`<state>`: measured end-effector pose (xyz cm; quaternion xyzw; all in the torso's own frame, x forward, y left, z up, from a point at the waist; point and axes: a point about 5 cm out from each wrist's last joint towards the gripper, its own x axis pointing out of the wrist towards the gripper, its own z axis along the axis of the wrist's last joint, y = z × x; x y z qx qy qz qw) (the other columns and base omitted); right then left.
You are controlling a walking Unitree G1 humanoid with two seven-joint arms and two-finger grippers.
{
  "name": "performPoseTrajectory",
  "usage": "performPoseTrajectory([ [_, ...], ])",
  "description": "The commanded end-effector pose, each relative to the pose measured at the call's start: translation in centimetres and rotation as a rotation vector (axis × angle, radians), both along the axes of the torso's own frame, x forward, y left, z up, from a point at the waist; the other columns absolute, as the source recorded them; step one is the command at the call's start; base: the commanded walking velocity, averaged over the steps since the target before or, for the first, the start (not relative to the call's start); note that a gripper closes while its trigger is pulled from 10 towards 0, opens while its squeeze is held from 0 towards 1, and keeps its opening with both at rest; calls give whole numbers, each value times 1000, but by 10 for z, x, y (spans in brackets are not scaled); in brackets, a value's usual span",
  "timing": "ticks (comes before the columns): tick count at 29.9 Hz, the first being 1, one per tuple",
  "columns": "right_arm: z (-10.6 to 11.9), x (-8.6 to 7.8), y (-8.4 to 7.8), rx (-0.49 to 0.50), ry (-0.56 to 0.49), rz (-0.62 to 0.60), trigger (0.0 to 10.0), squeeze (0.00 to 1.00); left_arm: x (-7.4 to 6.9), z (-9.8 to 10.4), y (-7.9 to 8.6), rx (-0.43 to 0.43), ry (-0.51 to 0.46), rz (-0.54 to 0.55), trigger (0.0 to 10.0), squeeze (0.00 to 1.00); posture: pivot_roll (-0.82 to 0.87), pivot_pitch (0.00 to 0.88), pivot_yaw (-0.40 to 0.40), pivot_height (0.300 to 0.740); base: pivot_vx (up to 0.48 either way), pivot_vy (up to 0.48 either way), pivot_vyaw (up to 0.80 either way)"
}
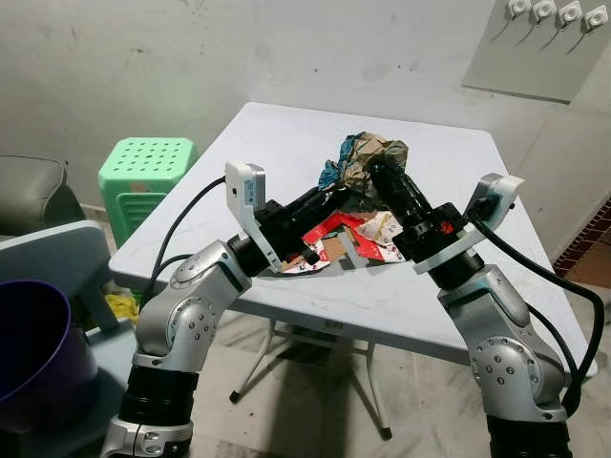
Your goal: Picking trash to rubbish bin
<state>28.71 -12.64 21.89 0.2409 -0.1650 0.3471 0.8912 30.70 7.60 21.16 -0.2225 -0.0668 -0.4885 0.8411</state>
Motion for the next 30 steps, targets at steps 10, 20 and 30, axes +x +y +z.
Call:
performPoseTrajectory([
  [10,7,-4,0,21,-16,42,10000,1000,1,4,-1,8,-12,6,0,0,-33,0,-39,740,0,0,0],
  [20,4,-4,0,-10,-16,43,10000,1000,2,4,1,5,-12,19,0,0,-31,0,-41,740,0,0,0],
  [30,-5,-3,-1,-67,8,23,10000,1000,3,6,4,4,-18,38,0,0,-28,0,-44,740,0,0,0],
])
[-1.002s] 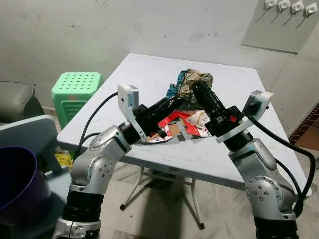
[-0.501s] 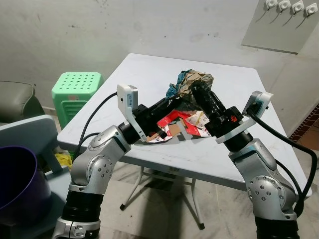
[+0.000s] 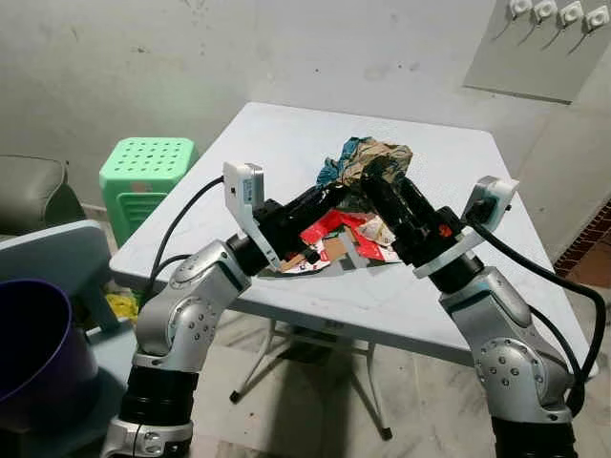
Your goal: Picking trash to rubbish bin
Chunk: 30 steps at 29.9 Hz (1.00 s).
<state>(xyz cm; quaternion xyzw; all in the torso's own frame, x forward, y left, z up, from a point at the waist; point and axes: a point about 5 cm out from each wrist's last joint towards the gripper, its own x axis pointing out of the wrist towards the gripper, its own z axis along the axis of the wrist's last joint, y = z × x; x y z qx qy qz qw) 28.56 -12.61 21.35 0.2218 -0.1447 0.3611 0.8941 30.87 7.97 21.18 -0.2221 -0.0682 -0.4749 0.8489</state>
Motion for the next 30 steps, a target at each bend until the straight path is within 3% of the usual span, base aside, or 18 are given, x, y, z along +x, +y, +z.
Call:
performPoseTrajectory([
  [1,-1,-1,-1,-14,-8,-7,10000,1000,2,6,1,5,-24,11,0,0,-28,0,-44,740,0,0,0],
  [11,-6,3,-6,-32,11,-68,10000,1000,7,8,10,-31,-15,57,0,0,-30,0,-43,740,0,0,0],
  [15,-8,9,-14,-39,25,-158,10000,1000,8,7,17,-35,-7,103,0,0,-29,0,-42,740,0,0,0],
  [21,-20,24,-40,-93,115,-420,10000,1000,17,0,36,-22,15,260,0,0,-26,0,-41,740,0,0,0],
  [23,-23,25,-43,-105,126,-452,10000,1000,19,-1,39,-14,21,293,0,0,-26,0,-41,740,0,0,0],
  [28,-38,29,-54,-247,170,-590,10000,1000,30,-11,55,112,21,520,0,0,-29,0,-40,740,0,0,0],
  [29,-43,30,-57,-266,204,-633,10000,1000,33,-14,57,178,11,583,4706,0,-27,0,-39,740,0,0,0],
  [30,-44,31,-58,-285,206,-656,10000,1000,34,-15,57,206,3,606,4745,0,-27,0,-39,740,0,0,0],
])
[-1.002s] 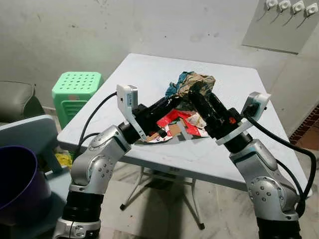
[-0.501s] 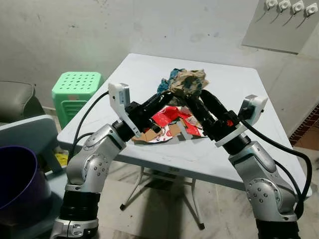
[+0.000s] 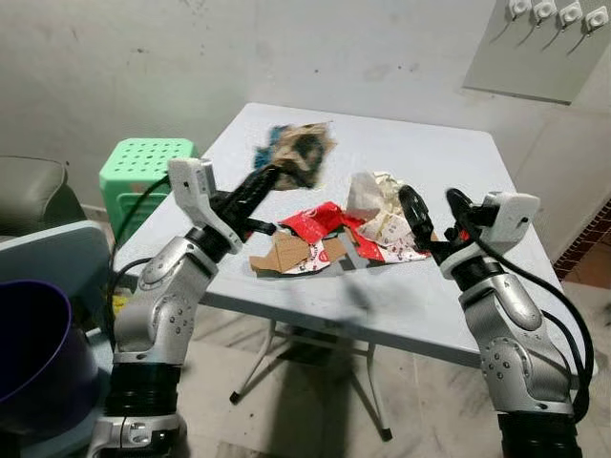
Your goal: Picking trash to rubbish bin
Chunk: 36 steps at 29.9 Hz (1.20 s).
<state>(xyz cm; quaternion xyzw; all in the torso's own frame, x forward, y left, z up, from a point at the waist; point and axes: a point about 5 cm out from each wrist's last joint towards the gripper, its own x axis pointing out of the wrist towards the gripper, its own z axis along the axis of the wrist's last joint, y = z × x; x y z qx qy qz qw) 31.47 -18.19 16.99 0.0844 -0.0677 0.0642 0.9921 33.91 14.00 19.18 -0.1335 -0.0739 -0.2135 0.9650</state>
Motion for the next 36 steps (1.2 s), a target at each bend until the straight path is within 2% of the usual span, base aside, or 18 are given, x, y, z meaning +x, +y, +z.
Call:
performPoseTrajectory([
  [1,-2,3,-3,-41,10,-51,10000,1000,5,4,-4,90,-24,52,5804,0,-26,0,-38,740,0,0,0],
  [2,-5,3,-3,-48,22,-57,10000,753,7,1,-4,131,-8,90,10000,0,-27,0,-37,740,0,0,0],
  [3,-8,4,-3,-56,35,-57,10000,584,9,-3,-3,161,14,127,10000,0,-27,0,-37,740,0,0,0],
  [4,-12,3,-2,-83,57,-59,10000,0,12,-10,-3,217,61,189,10000,0,-28,0,-36,740,0,0,0],
  [7,-18,2,-1,-86,74,-75,10000,0,13,-20,-4,286,83,253,10000,0,-30,0,-33,740,0,0,0],
  [9,-24,0,-4,-98,90,-112,10000,0,10,-22,-9,312,47,269,10000,0,-31,0,-32,740,0,0,0],
  [15,-33,-4,-3,-131,110,-132,10000,0,8,-22,-12,328,13,296,10000,0,-30,0,-31,740,0,0,0],
  [16,-34,-8,0,-175,89,-118,10000,0,8,-21,-13,338,-20,305,10000,0,-32,0,-32,740,0,0,0],
  [22,-33,-11,-1,-213,72,-144,10000,0,5,-14,-14,263,-88,275,10000,0,-33,0,-30,740,0,0,0],
  [23,-33,-11,-1,-235,63,-152,10000,0,3,-14,-13,227,-101,255,10000,0,-33,0,-29,740,0,0,0],
  [26,-35,-12,-2,-241,69,-149,10000,0,2,-19,-11,247,-79,257,10000,0,-32,0,-28,740,0,0,0],
  [30,-36,-13,-2,-248,69,-143,10000,0,2,-23,-11,228,-49,246,10000,0,-29,0,-29,740,0,0,0],
  [36,-37,-12,-2,-285,72,-154,10000,0,1,-29,-12,229,-50,225,10000,0,-28,0,-35,740,0,0,236],
])
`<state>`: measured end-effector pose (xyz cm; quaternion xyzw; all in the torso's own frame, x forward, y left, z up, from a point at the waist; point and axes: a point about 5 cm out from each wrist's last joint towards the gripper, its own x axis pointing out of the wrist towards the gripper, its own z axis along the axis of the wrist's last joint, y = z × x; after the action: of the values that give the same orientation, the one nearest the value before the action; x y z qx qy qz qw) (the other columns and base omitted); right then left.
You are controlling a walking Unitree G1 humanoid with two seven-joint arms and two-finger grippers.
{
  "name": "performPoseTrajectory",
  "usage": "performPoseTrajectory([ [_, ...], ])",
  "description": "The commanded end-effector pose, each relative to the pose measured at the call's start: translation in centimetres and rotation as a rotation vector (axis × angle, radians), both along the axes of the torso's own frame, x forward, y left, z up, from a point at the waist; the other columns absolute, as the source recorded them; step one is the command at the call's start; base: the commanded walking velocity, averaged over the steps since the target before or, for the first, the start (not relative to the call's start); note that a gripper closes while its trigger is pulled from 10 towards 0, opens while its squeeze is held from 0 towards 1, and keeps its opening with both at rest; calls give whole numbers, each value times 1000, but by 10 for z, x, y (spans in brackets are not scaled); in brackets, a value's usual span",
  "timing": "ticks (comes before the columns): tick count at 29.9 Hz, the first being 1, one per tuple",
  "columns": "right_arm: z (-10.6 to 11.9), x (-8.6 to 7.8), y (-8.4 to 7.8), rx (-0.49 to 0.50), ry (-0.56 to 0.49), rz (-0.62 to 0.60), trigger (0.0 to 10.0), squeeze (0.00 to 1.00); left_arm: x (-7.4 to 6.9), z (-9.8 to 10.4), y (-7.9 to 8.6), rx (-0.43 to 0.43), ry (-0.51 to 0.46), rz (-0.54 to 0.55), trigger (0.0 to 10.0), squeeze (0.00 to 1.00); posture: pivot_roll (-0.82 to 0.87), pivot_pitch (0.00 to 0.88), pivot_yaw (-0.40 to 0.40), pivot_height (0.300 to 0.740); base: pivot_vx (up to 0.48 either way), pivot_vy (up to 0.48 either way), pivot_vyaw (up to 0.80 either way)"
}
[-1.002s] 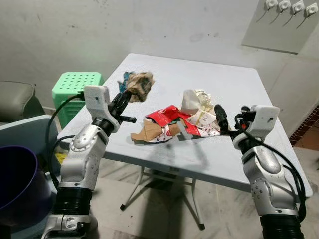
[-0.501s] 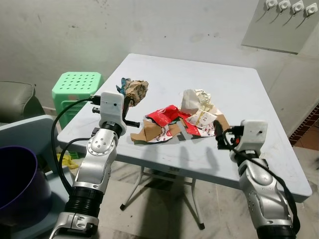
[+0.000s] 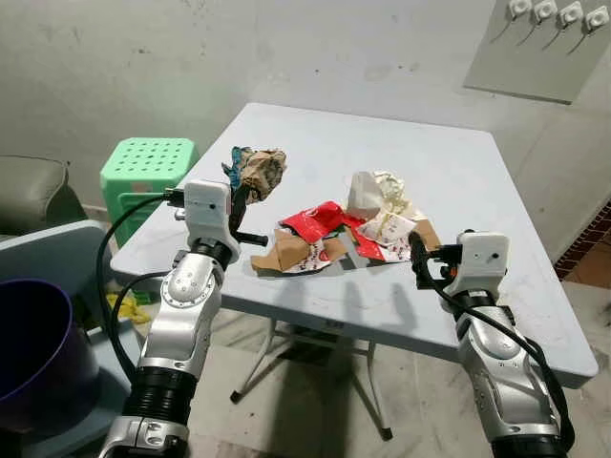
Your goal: Picking trash to rubbish bin
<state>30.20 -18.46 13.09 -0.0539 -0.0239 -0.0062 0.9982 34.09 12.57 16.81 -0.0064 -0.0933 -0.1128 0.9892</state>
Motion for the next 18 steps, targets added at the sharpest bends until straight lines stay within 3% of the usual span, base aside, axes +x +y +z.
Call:
performPoseTrajectory([
  [1,2,1,0,-2,-8,0,10000,0,-2,-5,2,-3,8,-6,10000,0,-28,0,-35,740,0,0,800],
  [9,1,0,0,-11,-3,3,10000,0,-6,-18,3,-4,54,-10,10000,0,-26,0,-40,740,0,0,800],
  [18,0,0,2,-11,5,14,10000,0,-4,-17,8,-20,68,11,10000,0,-23,0,-41,740,0,0,800],
])
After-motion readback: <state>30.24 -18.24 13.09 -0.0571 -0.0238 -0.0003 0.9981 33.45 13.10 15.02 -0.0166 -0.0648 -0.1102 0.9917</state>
